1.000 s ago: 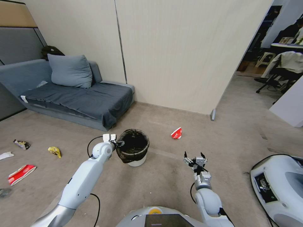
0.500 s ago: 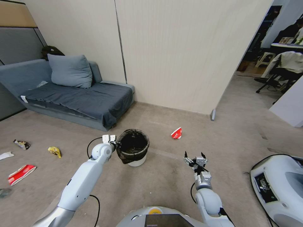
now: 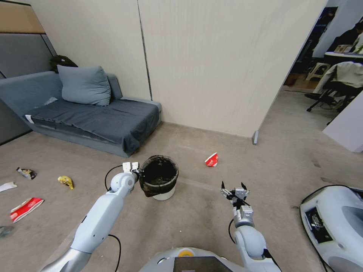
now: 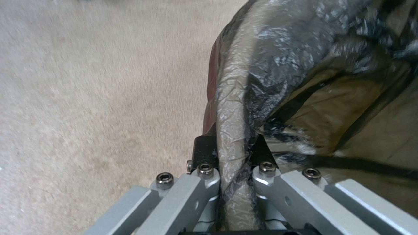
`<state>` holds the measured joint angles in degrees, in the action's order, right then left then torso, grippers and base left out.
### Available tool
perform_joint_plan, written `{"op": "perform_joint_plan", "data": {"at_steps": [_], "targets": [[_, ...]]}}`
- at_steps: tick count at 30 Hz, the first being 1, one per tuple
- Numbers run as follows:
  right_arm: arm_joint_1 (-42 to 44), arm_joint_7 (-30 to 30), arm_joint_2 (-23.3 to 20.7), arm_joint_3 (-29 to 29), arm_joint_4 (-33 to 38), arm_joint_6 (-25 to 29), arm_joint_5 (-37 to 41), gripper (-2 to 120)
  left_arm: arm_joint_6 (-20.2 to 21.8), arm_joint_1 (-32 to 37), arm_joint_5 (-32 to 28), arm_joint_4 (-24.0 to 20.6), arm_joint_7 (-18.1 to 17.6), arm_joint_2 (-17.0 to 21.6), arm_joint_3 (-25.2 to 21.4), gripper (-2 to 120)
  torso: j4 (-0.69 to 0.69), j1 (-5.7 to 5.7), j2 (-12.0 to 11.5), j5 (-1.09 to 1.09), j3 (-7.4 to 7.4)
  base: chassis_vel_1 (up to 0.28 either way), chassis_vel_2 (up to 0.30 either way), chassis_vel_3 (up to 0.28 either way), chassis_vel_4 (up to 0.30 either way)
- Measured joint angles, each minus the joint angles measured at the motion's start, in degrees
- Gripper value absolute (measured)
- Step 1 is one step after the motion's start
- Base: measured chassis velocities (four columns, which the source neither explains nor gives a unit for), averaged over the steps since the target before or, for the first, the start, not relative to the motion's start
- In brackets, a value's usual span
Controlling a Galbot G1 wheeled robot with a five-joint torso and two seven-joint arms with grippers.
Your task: Pick up the trash bin, then pick up the garbage from the floor and place it into the trash bin.
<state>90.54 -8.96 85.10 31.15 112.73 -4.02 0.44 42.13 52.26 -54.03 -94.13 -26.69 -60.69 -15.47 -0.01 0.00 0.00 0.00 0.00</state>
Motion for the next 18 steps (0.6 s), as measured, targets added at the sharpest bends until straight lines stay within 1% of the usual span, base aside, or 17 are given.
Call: {"op": "perform_joint_plan", "data": {"at_steps": [1, 2, 3, 4, 5, 6, 8, 9, 11, 12, 14, 15, 16, 18], "targets": [[-0.02, 0.00, -0.02, 0.01, 0.00, 0.00, -0.01, 100, 0.01, 0.07, 0.17, -0.87, -0.09, 0.18, -0.26, 1, 0.01, 0.00, 0.00, 0.01, 0.00, 0.000, 0.000, 0.000, 0.000], [-0.07, 0.00, -0.11, 0.02, 0.00, 0.00, -0.02, 100, 0.05, 0.19, 0.21, -3.14, -0.16, 0.52, -0.72, 1, 0.03, 0.00, 0.00, 0.00, 0.01, 0.000, 0.000, 0.000, 0.000], [-0.07, 0.00, -0.11, 0.02, 0.00, 0.00, -0.02, 100, 0.05, 0.19, 0.21, -3.14, -0.16, 0.52, -0.72, 1, 0.03, 0.00, 0.00, 0.00, 0.01, 0.000, 0.000, 0.000, 0.000], [-0.16, 0.00, -0.17, 0.05, 0.00, 0.00, -0.02, 100, 0.05, 0.27, 0.06, -5.48, -0.16, 0.83, -1.22, 1, 0.03, 0.00, 0.00, 0.00, 0.00, 0.000, 0.000, 0.000, 0.000], [-0.18, 0.00, -0.18, 0.07, 0.00, 0.00, -0.02, 100, 0.05, 0.36, -0.11, -8.10, -0.21, 1.20, -1.92, 1, 0.00, 0.00, 0.00, 0.02, 0.00, 0.000, 0.000, 0.000, 0.000], [-0.18, 0.00, -0.18, 0.07, 0.00, 0.00, -0.02, 100, 0.05, 0.36, -0.11, -8.10, -0.21, 1.20, -1.92, 1, 0.00, 0.00, 0.00, 0.02, 0.00, 0.000, 0.000, 0.000, 0.000], [-0.21, 0.00, -0.25, 0.17, 0.00, -0.01, -0.05, 100, 0.04, 0.73, -0.21, -12.63, -0.18, 1.98, -2.96, 0, -0.01, 0.00, 0.00, 0.01, 0.00, 0.000, 0.000, 0.000, 0.000], [-0.21, 0.00, -0.25, 0.17, 0.00, -0.01, -0.05, 100, 0.04, 0.73, -0.21, -12.63, -0.18, 1.98, -2.96, 0, -0.01, 0.00, 0.00, 0.01, 0.00, 0.000, 0.000, 0.000, 0.000], [-0.25, 0.00, -0.33, 0.28, 0.02, -0.02, -0.05, 100, 0.04, 1.60, 0.29, -16.63, 0.19, 2.99, -4.02, 0, 0.00, 0.00, 0.00, 0.00, 0.00, 0.000, 0.000, 0.000, 0.000], [-0.25, 0.00, -0.33, 0.28, 0.02, -0.02, -0.05, 100, 0.04, 1.60, 0.29, -16.63, 0.19, 2.99, -4.02, 0, 0.00, 0.00, 0.00, 0.00, 0.00, 0.000, 0.000, 0.000, 0.000], [-0.37, -0.04, -0.37, 0.43, 0.11, -0.06, -0.05, 100, 0.05, 3.07, 1.06, -20.26, 0.64, 3.84, -5.36, 0, 0.01, 0.00, 0.00, 0.01, 0.00, 0.000, 0.000, 0.000, 0.000], [-0.39, -0.05, -0.38, 0.46, 0.15, -0.06, -0.05, 100, 0.05, 3.56, 1.26, -21.17, 0.74, 3.99, -5.70, 0, 0.01, 0.00, 0.00, 0.01, 0.00, 0.000, 0.000, 0.000, 0.000], [-0.39, -0.05, -0.38, 0.46, 0.15, -0.06, -0.05, 100, 0.05, 3.56, 1.26, -21.17, 0.74, 3.99, -5.70, 0, 0.01, 0.00, 0.00, 0.01, 0.00, 0.000, 0.000, 0.000, 0.000], [-0.45, -0.10, -0.39, 0.57, 0.17, -0.09, -0.03, 100, 0.05, 5.11, 1.94, -23.75, 1.01, 4.31, -6.62, 0, 0.01, 0.00, 0.00, 0.01, 0.00, 0.000, 0.000, 0.000, 0.000]]}}
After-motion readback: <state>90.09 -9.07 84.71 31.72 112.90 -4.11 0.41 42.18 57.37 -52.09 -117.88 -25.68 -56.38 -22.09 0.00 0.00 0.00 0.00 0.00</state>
